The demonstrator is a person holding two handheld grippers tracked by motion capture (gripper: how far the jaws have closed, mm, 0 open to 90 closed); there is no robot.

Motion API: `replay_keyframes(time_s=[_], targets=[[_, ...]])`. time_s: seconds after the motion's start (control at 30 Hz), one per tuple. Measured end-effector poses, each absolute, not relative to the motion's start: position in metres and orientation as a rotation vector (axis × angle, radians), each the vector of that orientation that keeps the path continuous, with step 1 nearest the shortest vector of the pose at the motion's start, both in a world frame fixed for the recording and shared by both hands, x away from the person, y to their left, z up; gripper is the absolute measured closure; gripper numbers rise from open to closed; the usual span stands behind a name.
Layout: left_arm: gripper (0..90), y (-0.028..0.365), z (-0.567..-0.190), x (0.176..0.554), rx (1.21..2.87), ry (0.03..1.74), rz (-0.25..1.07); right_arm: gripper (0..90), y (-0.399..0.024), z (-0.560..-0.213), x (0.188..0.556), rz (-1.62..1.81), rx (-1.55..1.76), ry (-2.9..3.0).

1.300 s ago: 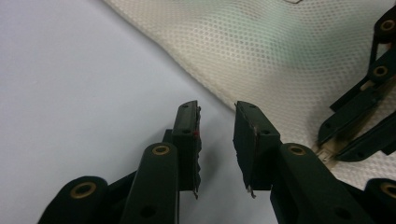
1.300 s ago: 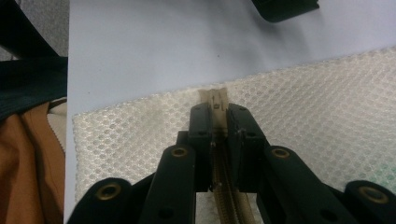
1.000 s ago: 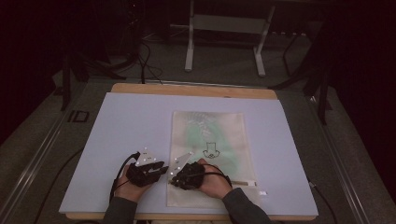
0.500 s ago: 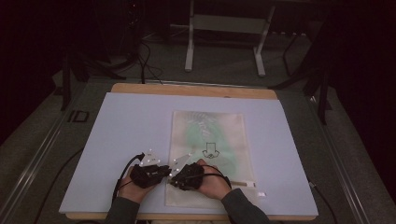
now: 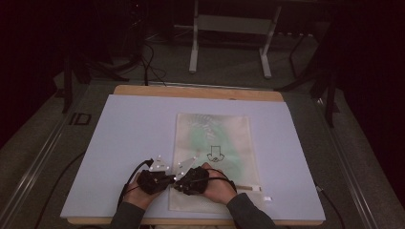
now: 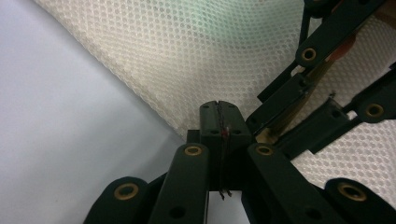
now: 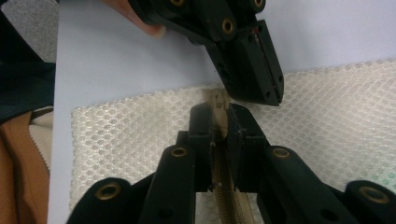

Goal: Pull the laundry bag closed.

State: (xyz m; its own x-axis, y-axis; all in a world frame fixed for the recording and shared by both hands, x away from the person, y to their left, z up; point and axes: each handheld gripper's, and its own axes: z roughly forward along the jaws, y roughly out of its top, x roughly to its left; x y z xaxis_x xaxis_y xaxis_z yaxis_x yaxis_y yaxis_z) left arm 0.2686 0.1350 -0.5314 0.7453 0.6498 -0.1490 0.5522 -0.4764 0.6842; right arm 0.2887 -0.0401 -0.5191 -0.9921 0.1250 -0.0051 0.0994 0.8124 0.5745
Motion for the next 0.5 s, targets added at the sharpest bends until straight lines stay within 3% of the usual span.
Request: replay_keyframes(time_s=[0.23, 0.5], targets=[[89.2, 0.1371, -0.5327, 0.2707, 2.185, 0.913, 0.147, 77.3, -0.0382, -0.5185, 0.2925, 0.939, 0.222, 2.99], [89.4, 0.1368, -0.5329, 0.2708, 2.183, 0.922, 0.147, 81.5, -0.0355, -0.5171, 0.2917, 0.914, 0.201, 2.979]])
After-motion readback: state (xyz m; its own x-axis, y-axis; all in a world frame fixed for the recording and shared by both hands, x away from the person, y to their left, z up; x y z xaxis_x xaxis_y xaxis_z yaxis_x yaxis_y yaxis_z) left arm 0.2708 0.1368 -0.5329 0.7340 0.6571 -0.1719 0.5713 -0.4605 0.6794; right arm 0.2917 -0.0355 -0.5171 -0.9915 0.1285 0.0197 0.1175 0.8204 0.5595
